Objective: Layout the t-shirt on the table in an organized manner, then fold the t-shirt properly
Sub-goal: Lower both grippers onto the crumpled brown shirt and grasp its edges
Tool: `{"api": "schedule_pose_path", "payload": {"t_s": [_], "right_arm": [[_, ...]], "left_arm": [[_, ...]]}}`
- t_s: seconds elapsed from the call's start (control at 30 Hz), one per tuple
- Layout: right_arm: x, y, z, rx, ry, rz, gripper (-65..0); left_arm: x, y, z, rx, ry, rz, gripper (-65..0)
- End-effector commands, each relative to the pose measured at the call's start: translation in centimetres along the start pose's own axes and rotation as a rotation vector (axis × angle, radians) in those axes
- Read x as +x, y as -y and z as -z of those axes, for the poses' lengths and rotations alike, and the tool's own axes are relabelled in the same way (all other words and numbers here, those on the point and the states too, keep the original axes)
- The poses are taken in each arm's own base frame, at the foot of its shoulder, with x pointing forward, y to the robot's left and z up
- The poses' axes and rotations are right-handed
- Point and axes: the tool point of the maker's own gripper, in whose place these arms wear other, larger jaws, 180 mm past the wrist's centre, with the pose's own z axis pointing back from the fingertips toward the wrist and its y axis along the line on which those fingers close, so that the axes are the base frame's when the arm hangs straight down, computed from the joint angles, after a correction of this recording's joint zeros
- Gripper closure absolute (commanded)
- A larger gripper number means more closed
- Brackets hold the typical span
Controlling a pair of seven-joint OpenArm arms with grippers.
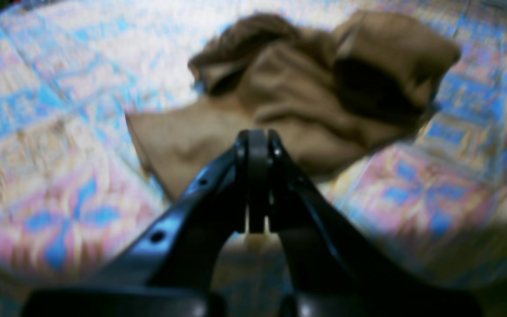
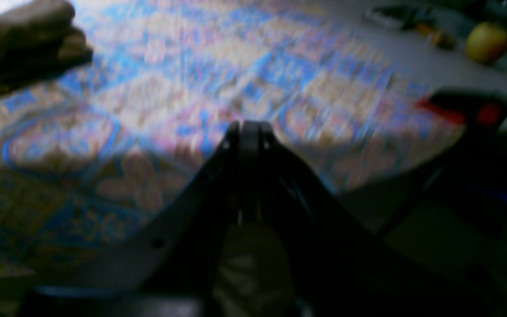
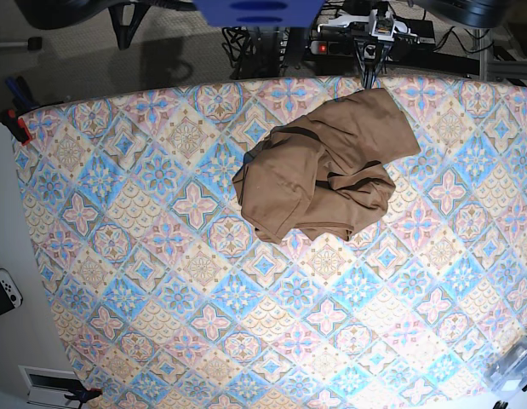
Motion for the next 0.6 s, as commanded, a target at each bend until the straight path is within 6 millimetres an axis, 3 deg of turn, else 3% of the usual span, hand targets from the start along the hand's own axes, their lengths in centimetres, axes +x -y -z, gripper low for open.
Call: {"api": "schedule_pose_path", "payload": {"t_s": [0.0, 0.1, 0.37, 0.47, 0.57], "right_arm": [[1.2, 0.0, 0.2, 0.007, 0.034, 0.0, -0.4], [1.5, -0.4, 1.2, 0.027, -0.023, 0.006, -0.4], [4.8, -3.0, 7.4, 0.127, -0.124, 0.04, -0.5], [4.3, -3.7, 8.1, 0.147, -0.228, 0.029, -0.9], [2.5, -6.8, 8.1, 0.23, -0.344, 0.068, -7.6]], "left_arm": [[1.8, 0.2, 0.6, -0.007, 0.066, 0.0, -0.3], [3.0, 0.4, 2.7, -0.013, 0.038, -0.004, -0.3], [6.2, -1.2, 7.8, -0.026, -0.197, 0.077, 0.0], [6.3, -2.4, 9.7, 0.008, -0.261, 0.103, 0.0], [5.3, -5.0, 10.6, 0.078, -0.348, 0.129, -0.1]]}}
